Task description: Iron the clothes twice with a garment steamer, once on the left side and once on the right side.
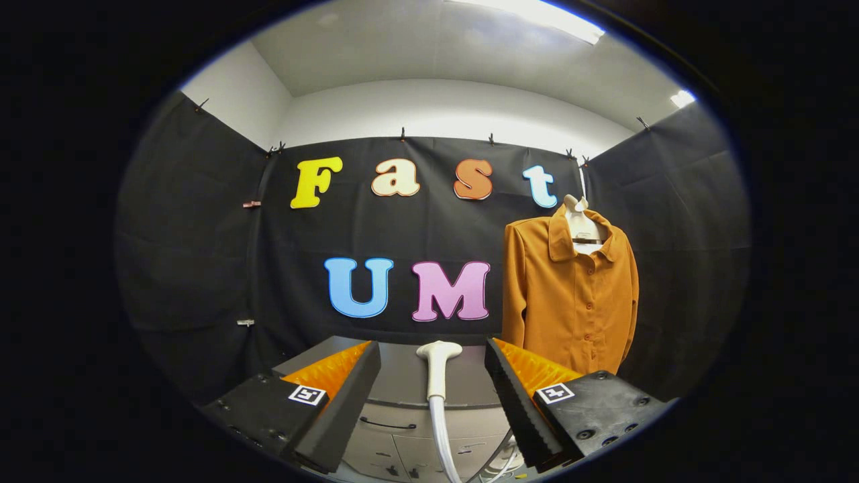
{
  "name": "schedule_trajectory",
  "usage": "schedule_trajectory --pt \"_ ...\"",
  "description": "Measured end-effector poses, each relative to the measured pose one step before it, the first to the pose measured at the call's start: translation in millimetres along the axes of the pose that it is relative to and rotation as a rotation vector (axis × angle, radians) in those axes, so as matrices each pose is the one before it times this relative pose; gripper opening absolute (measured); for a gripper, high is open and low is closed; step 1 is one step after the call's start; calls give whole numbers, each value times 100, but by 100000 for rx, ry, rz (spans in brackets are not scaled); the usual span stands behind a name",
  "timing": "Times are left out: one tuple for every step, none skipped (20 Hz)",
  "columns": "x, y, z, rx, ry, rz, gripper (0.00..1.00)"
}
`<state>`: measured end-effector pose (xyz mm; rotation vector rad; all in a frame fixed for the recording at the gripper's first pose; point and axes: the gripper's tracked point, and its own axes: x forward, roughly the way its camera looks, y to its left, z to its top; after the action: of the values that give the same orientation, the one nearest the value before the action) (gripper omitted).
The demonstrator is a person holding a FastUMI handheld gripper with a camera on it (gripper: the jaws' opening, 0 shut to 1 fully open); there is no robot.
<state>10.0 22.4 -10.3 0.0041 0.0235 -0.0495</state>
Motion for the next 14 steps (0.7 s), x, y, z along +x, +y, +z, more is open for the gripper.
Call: schedule_trajectory --pt "91 355 -86 -93 160 -678 98" --pt "127 433 -117 5 311 -639 98" --pt "69 259 -179 -55 428 -853 98" --pt "59 303 -196 -22 385 -1033 98" --pt "24 90 -281 31 370 -1106 98" --pt "14 215 -293 20 448 -888 98" --pt "137 157 -300 -168 801 -786 98" --pt "223 109 -241 -380 698 -614 98" --pt "408 115 -162 -396 682 -663 98" --pt "356 -2 -208 -134 503 -274 98" --pt "462 109 -144 23 368 37 98" --pt "608 140 -184 -163 343 356 98" --pt "706 57 -272 -398 643 470 98" --pt "791 9 -376 -415 714 476 98"
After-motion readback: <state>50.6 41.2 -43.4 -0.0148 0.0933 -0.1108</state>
